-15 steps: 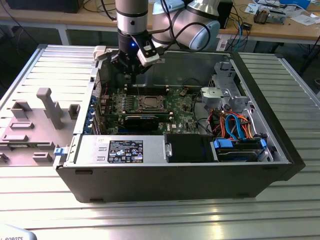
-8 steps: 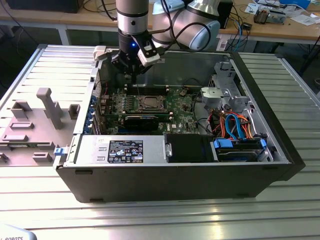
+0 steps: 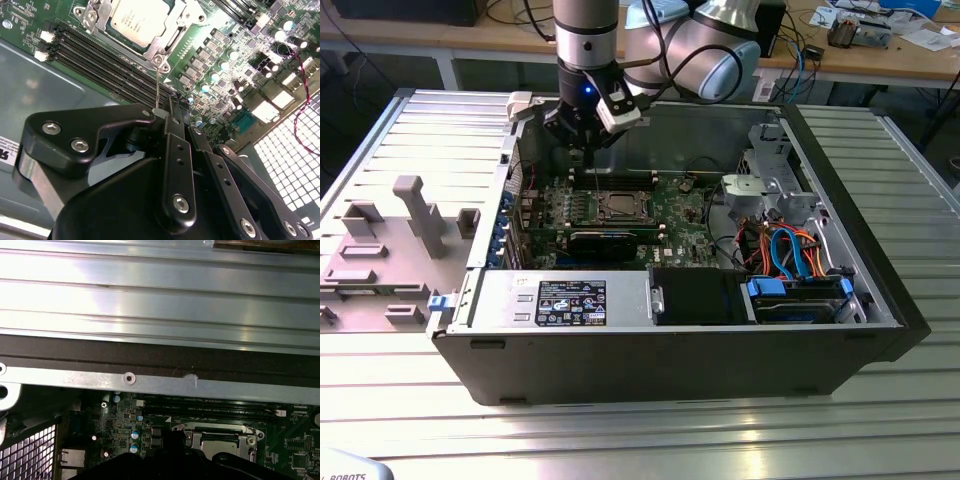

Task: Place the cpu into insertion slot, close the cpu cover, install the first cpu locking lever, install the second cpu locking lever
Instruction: 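Install the first cpu locking lever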

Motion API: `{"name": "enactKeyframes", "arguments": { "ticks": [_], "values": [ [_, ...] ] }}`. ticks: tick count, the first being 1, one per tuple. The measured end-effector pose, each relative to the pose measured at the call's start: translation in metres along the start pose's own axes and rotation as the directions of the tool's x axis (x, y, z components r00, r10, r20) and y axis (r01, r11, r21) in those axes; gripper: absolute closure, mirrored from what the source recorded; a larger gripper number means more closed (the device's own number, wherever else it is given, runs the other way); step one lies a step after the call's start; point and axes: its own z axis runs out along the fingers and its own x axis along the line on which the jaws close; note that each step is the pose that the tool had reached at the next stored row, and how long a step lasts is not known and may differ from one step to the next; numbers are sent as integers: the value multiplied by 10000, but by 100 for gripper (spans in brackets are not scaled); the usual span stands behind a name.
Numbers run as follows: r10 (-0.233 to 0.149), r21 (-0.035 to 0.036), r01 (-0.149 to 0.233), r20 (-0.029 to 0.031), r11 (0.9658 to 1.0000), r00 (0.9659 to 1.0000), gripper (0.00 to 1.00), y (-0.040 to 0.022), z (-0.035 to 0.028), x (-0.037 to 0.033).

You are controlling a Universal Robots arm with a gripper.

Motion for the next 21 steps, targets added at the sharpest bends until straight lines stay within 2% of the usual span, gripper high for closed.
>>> {"name": "enactKeyframes", "arguments": {
  "ticks": [21],
  "values": [
    [0,0,0,-1,10000,10000,89,-3,5,-45]
  ]
}}
